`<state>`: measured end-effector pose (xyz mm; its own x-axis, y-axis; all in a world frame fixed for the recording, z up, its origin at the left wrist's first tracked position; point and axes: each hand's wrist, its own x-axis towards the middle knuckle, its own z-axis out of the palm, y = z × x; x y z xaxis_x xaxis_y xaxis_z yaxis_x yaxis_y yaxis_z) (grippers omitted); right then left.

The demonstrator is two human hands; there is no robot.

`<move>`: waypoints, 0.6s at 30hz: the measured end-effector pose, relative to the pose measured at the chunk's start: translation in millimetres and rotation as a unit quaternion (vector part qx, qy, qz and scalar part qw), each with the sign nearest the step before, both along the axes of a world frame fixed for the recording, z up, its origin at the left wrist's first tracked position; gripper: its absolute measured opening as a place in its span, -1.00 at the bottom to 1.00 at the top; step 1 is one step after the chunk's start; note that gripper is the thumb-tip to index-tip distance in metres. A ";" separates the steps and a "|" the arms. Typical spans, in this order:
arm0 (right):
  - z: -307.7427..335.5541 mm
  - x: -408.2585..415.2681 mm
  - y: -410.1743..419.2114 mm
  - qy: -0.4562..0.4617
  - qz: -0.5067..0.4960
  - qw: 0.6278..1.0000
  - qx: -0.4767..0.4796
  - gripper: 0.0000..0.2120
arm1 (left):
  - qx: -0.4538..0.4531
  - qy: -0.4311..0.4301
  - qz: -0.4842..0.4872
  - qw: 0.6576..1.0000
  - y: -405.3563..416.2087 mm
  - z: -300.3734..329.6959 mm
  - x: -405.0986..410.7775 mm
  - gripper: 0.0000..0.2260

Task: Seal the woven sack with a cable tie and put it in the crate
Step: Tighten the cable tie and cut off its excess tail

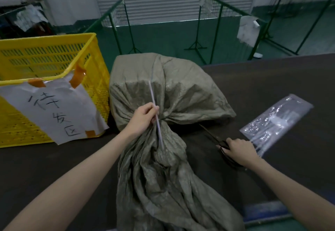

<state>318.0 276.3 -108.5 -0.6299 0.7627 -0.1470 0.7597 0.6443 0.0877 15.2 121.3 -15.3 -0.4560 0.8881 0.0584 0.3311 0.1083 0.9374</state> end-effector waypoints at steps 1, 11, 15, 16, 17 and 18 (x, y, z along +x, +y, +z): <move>-1.4 5.3 2.4 -0.011 -0.011 1.000 0.003 -0.50 | 0.005 -0.002 0.000 1.000 2.6 -5.5 2.5 -0.72; -4.0 -11.6 43.5 0.042 -0.205 0.976 -0.061 -0.55 | -0.015 0.042 0.025 0.999 10.5 -22.9 5.7 -0.72; -6.1 -18.1 58.4 0.089 -0.270 0.954 -0.095 -0.61 | -0.037 0.046 0.018 0.998 8.3 -25.6 2.4 -0.72; -5.8 -17.8 61.4 0.094 -0.277 0.952 -0.095 -0.63 | -0.042 0.041 0.014 0.998 7.5 -25.5 2.0 -0.72; -5.7 -17.2 65.1 0.100 -0.281 0.950 -0.095 -0.65 | -0.043 0.037 0.009 0.998 7.8 -25.0 1.5 -0.72; -6.0 -16.7 67.8 0.106 -0.285 0.948 -0.093 -0.67 | -0.043 0.035 0.005 0.998 7.8 -24.4 2.0 -0.72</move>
